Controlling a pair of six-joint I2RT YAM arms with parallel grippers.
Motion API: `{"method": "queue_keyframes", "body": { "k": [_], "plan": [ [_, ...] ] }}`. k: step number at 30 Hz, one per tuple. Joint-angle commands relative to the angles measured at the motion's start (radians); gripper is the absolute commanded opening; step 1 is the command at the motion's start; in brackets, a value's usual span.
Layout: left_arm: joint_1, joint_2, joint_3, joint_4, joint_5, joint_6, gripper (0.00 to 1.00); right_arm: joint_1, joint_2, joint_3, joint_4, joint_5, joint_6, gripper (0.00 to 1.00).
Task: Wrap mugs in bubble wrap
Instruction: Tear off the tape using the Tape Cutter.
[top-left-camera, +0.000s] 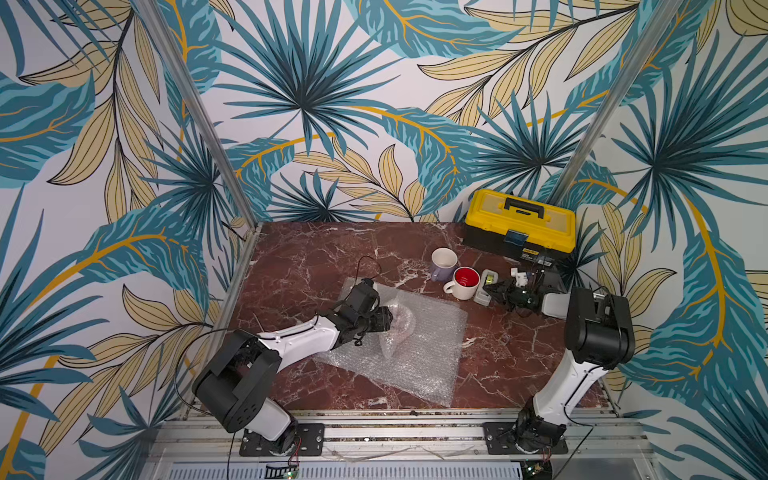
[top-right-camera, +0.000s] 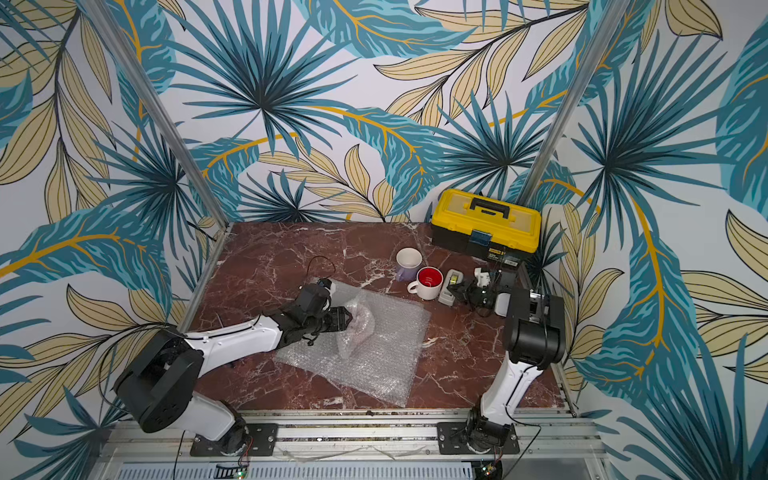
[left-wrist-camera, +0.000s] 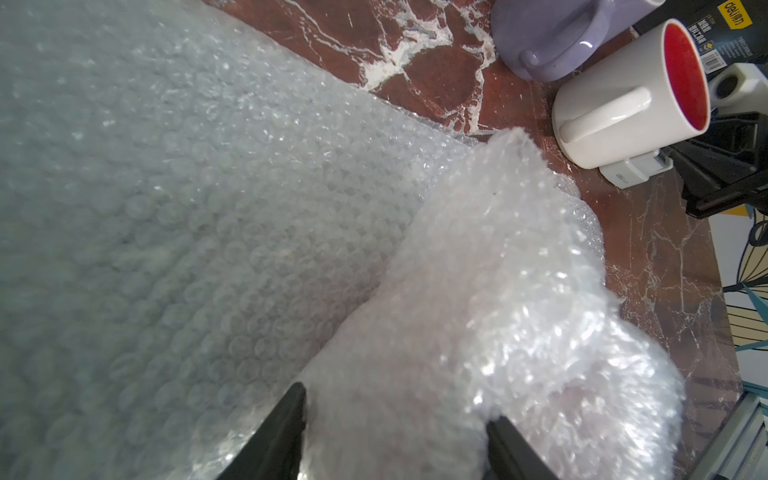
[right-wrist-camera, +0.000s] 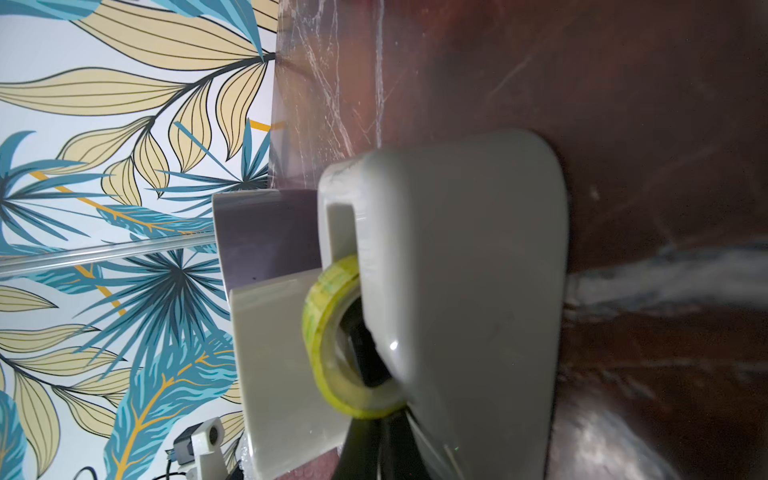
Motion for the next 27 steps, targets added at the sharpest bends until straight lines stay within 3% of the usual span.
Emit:
{"method": "queue_keyframes", "body": {
  "k": [1,27],
  "plan": [
    [-0.006,0.02,0.02,-0.03,0.018,0.005,0.6,0.007,-0.052,-0.036,0.004,0.023,0.007,0.0],
    [-0.005,0.028,0.027,-0.027,0.022,0.005,0.59,0.028,-0.228,-0.193,0.078,-0.001,0.049,0.0]
  ]
}}
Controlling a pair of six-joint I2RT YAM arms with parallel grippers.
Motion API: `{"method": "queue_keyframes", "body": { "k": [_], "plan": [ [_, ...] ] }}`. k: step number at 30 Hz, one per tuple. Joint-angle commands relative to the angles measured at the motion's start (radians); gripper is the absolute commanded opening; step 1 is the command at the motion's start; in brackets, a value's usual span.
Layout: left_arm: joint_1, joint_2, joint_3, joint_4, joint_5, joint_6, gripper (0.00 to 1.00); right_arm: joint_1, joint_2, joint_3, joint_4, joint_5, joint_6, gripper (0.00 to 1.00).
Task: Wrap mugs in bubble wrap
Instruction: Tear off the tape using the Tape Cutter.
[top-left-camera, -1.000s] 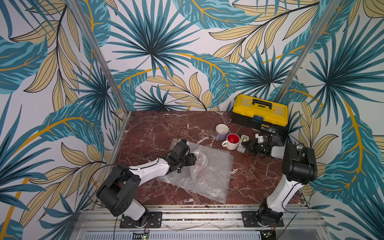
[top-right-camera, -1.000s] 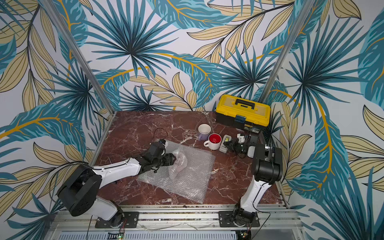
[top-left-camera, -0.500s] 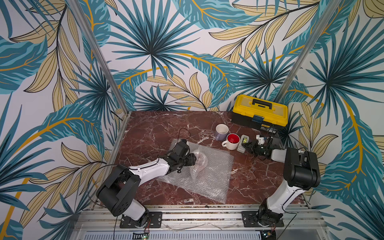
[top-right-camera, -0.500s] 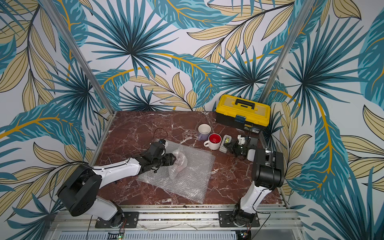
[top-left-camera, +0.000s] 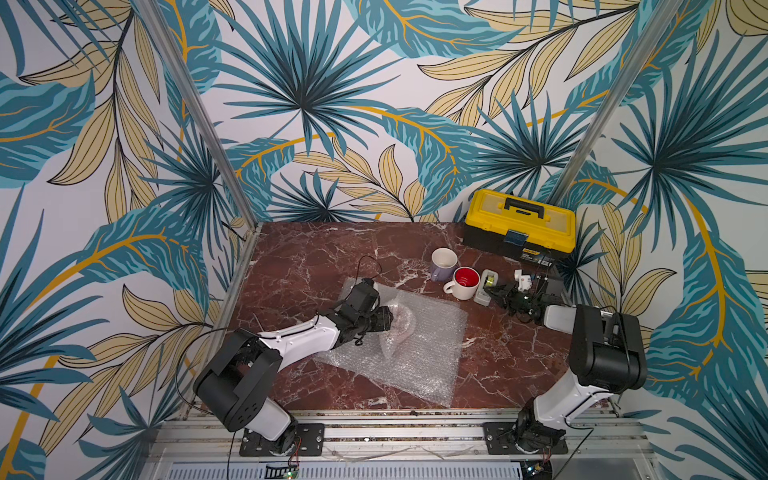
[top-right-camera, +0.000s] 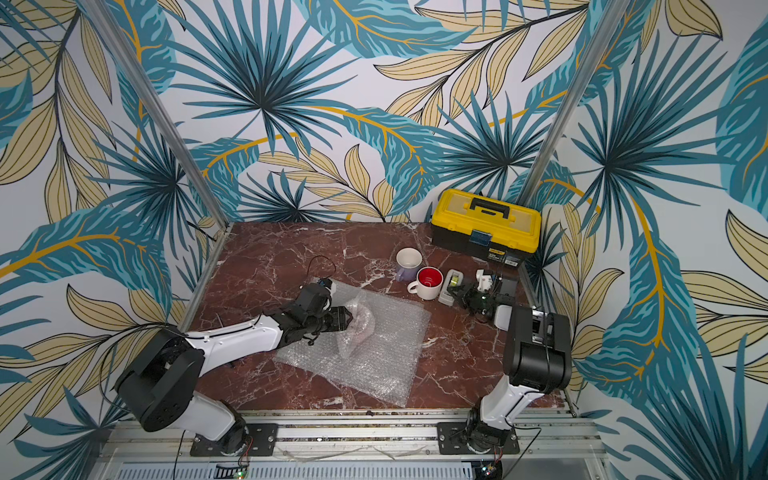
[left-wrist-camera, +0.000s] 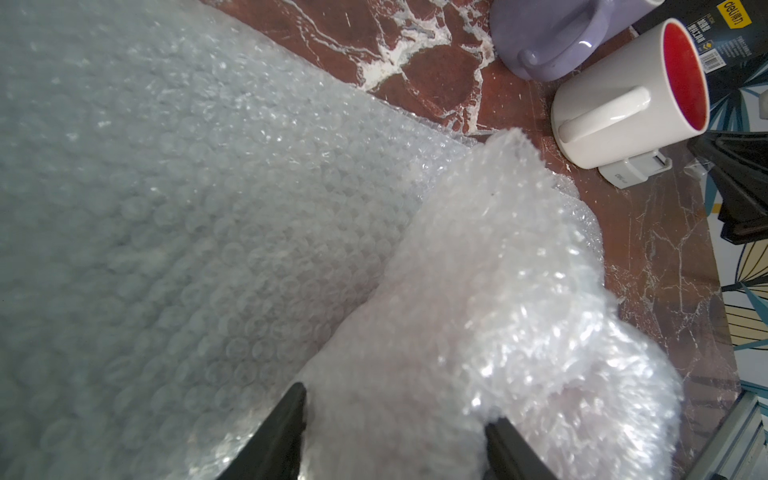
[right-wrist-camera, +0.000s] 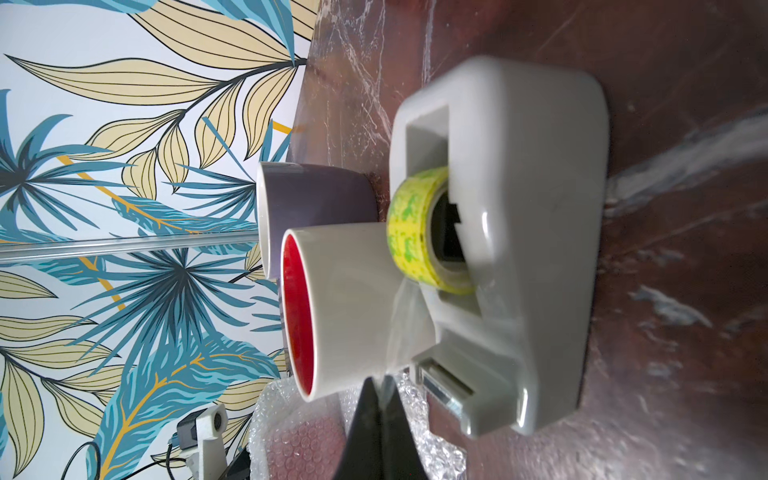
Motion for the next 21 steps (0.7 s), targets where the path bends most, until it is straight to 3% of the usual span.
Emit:
{"method": "queue_keyframes", "body": {
  "k": [1,6,21],
  "plan": [
    [-0.006,0.022,0.021,-0.026,0.017,0.005,0.59,0.015,-0.045,-0.034,-0.03,-0.041,-0.007,0.0],
    [-0.006,0.021,0.016,-0.025,0.015,0.003,0.59,0.043,-0.068,-0.04,-0.173,-0.015,-0.096,0.0],
    [-0.006,0.02,0.014,-0.026,0.015,0.001,0.59,0.092,-0.194,-0.113,-0.328,0.057,-0.182,0.0]
  ]
}}
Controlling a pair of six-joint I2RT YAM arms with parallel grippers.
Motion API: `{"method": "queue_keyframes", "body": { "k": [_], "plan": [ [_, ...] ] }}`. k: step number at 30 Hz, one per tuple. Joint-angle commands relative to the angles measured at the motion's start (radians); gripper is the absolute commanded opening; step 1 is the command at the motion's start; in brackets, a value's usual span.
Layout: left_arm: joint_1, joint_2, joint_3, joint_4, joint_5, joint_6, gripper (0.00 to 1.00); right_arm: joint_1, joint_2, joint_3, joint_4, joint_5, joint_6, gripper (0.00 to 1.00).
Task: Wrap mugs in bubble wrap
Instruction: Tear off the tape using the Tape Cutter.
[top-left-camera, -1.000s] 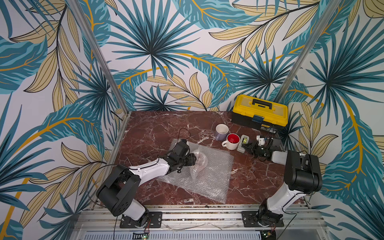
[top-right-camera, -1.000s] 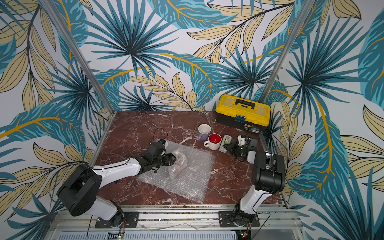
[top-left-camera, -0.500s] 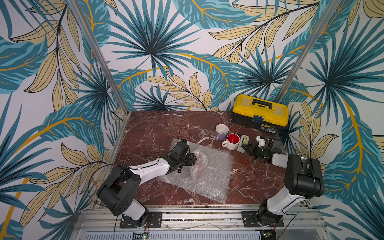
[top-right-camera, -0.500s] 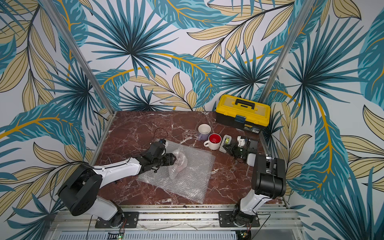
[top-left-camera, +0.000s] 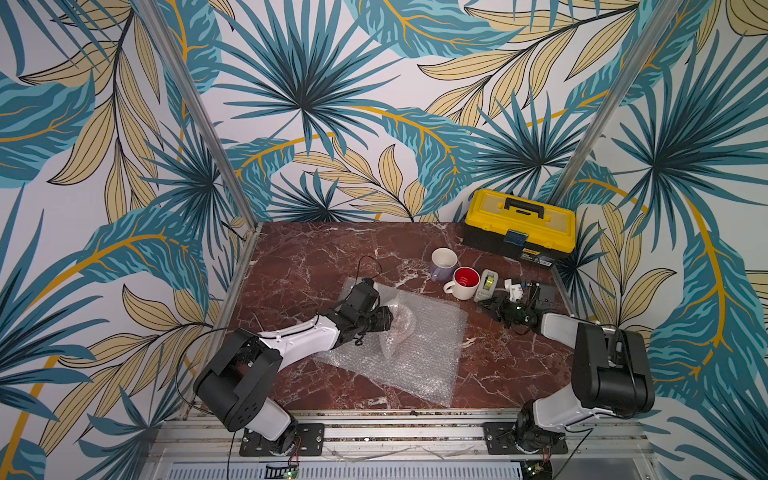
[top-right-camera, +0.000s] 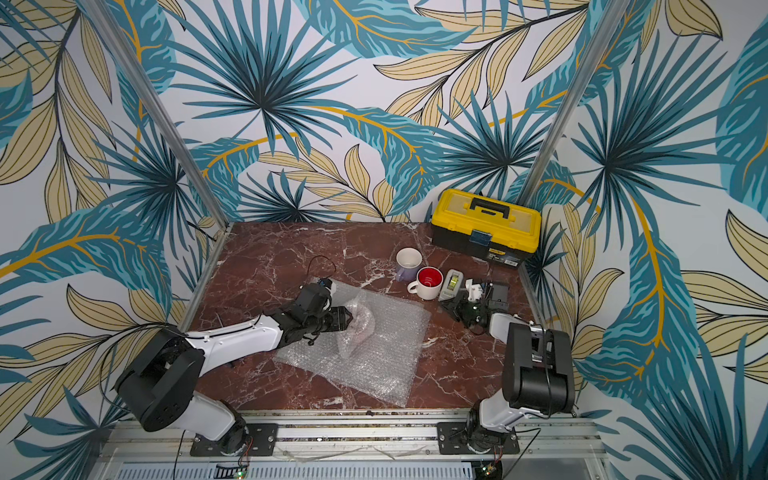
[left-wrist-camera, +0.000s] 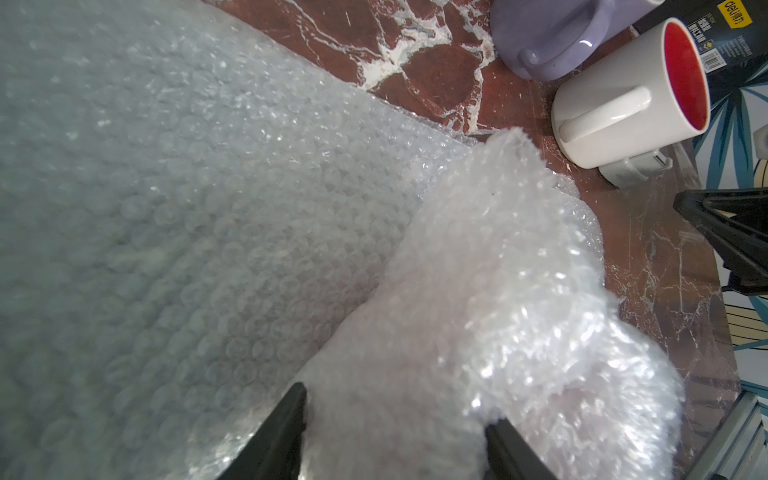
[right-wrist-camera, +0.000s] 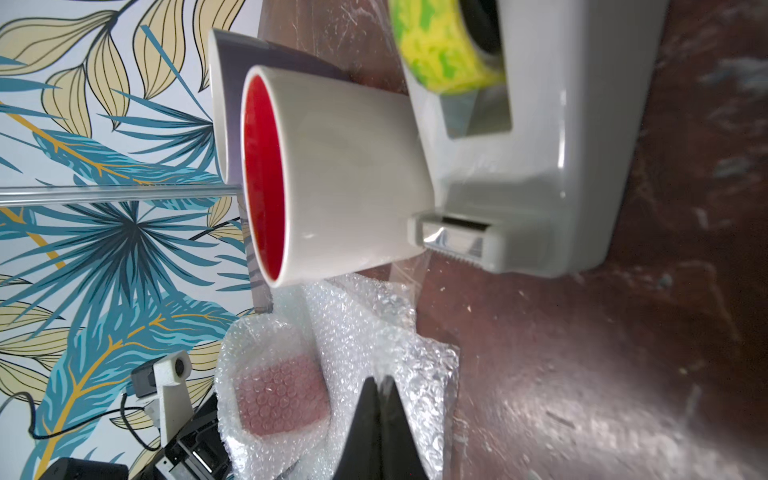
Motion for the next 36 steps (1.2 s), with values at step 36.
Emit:
{"method": "queue_keyframes", "body": {
  "k": [36],
  "plan": [
    [-0.008,0.024,0.012,-0.014,0.015,-0.007,0.59,0.044,0.01,0.042,-0.461,0.266,-0.176,0.0]
  ]
}}
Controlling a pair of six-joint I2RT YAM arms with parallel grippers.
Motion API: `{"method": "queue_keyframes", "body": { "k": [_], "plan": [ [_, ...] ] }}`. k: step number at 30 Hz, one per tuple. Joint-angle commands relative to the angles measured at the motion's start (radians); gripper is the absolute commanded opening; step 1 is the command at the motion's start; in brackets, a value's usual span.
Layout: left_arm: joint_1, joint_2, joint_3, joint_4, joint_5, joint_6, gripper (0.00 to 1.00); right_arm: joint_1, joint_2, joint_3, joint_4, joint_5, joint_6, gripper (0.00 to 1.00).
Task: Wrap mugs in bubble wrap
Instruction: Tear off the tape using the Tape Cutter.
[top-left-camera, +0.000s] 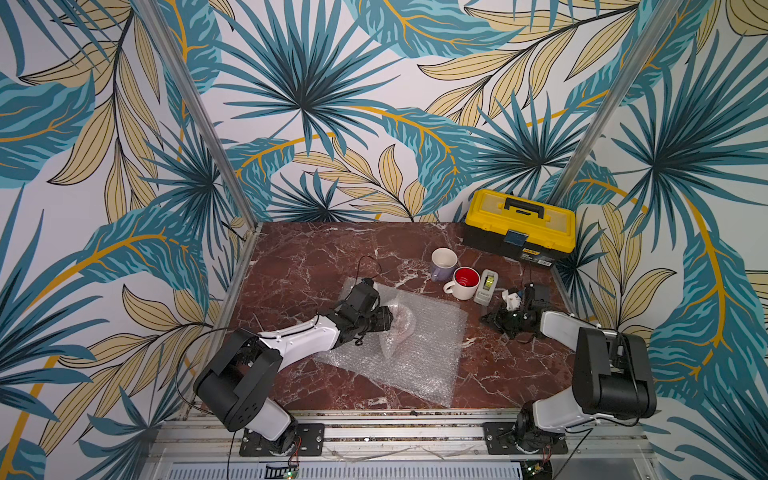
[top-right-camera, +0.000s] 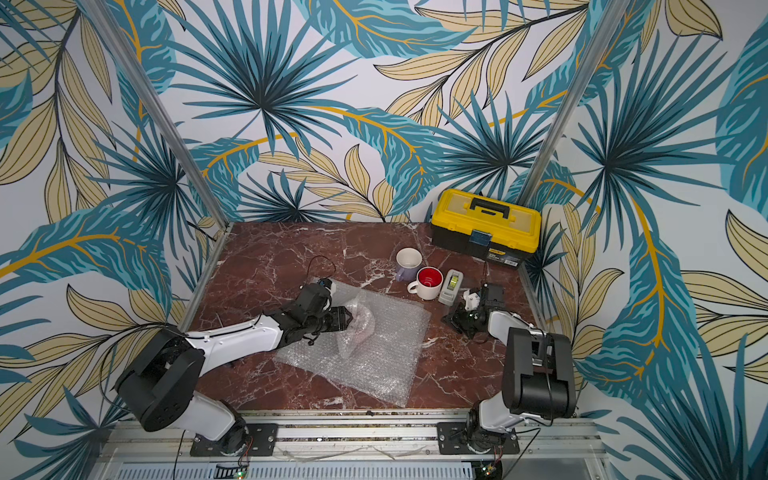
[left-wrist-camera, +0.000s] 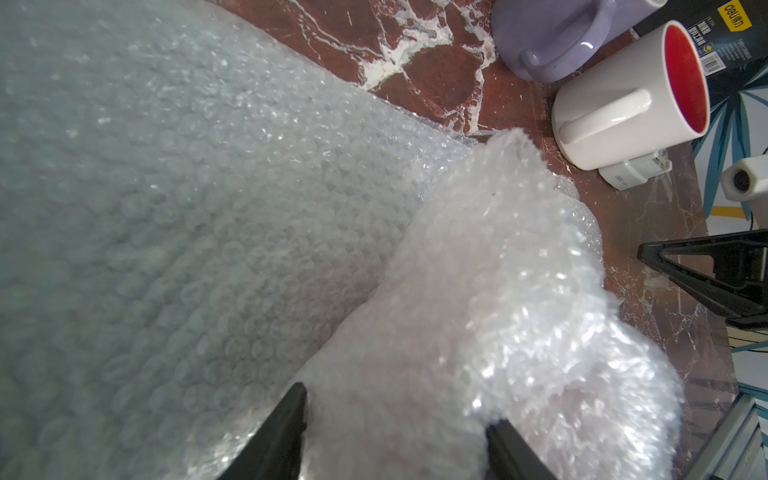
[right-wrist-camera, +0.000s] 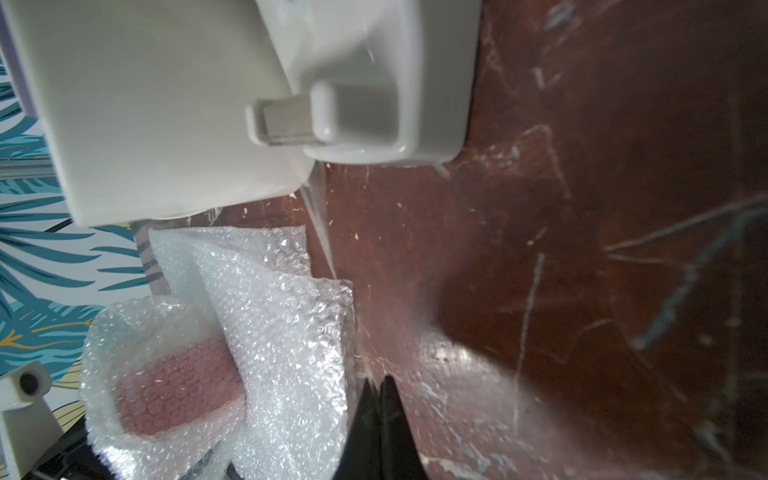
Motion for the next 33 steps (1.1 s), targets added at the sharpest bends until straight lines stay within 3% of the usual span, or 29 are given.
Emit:
{"method": "queue_keyframes", "body": {
  "k": [1,21,33],
  "plan": [
    [-0.008,0.024,0.012,-0.014,0.015,0.0,0.59,0.012,0.029,0.006,-0.162,0.065,-0.003,0.0],
    [-0.009,0.029,0.012,-0.012,0.011,-0.002,0.59,0.011,0.121,0.077,-0.328,0.196,0.025,0.0],
    [-0.011,0.025,0.011,-0.011,0.011,0.0,0.59,0.011,0.08,0.065,-0.368,0.207,0.058,0.0]
  ]
}}
